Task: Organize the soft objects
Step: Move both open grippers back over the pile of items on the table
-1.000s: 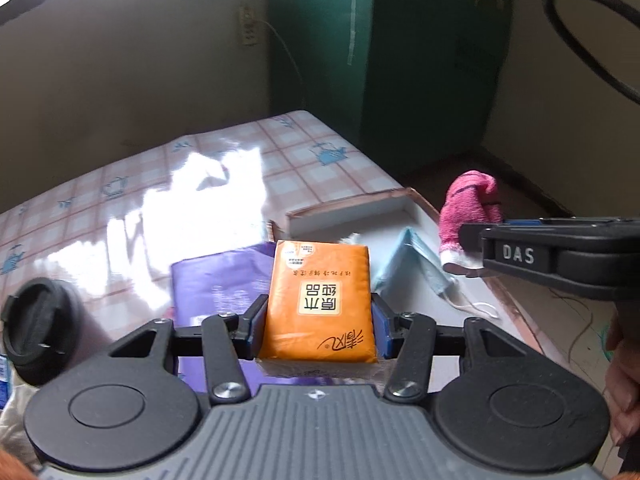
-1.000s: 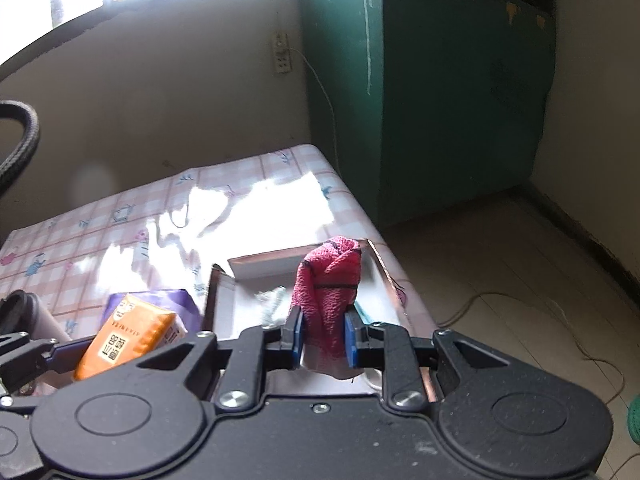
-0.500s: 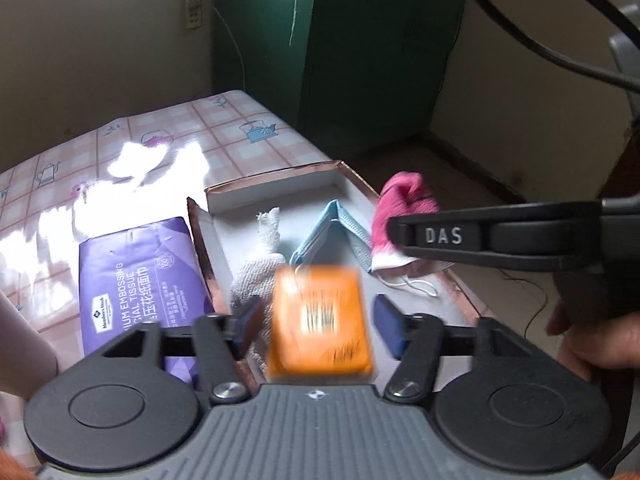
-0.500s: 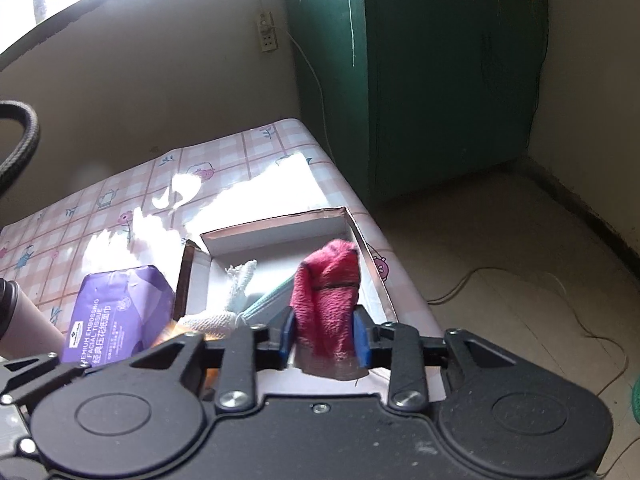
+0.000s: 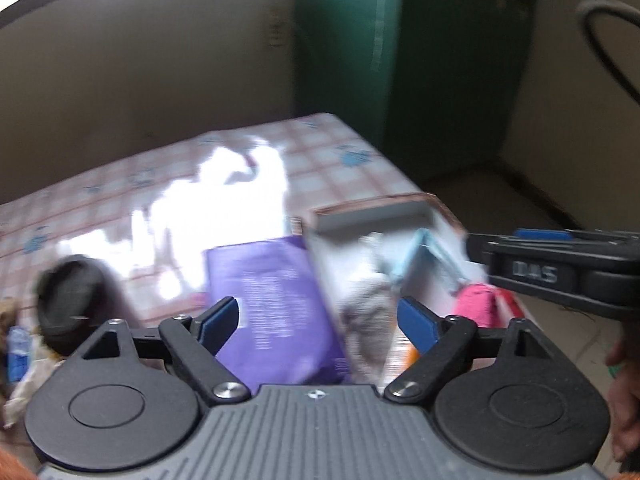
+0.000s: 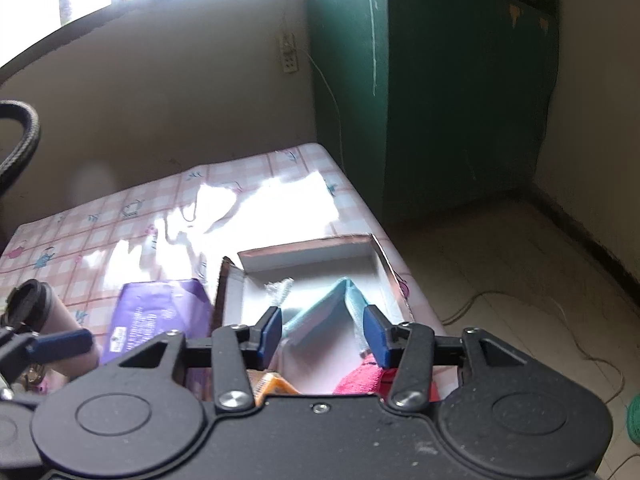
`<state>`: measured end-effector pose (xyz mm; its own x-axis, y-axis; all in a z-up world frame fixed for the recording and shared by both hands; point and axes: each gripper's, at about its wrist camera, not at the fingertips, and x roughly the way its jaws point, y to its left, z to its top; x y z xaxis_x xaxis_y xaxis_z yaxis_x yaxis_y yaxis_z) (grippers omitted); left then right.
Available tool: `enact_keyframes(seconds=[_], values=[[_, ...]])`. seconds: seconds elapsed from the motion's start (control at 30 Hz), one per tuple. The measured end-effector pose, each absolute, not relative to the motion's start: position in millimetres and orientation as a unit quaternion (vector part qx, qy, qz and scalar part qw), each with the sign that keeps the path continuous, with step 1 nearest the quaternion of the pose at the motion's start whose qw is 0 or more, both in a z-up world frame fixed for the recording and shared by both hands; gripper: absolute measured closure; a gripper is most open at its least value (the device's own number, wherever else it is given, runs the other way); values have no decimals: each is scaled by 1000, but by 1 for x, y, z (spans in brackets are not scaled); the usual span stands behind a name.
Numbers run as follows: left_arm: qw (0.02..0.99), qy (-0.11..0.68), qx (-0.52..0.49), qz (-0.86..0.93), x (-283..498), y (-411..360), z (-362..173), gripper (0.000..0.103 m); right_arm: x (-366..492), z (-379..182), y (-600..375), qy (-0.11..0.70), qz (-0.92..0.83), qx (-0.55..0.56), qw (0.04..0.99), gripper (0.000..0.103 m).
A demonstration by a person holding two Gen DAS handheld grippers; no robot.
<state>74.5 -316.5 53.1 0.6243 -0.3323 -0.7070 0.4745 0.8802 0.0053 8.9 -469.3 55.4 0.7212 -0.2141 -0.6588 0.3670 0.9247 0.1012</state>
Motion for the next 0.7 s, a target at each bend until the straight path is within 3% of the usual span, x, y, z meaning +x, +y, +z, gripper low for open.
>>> enact_keyframes(seconds=[0.7], values=[[921, 369, 38, -117, 85, -204, 76, 10, 38, 77, -355, 345, -68, 74, 933, 43]])
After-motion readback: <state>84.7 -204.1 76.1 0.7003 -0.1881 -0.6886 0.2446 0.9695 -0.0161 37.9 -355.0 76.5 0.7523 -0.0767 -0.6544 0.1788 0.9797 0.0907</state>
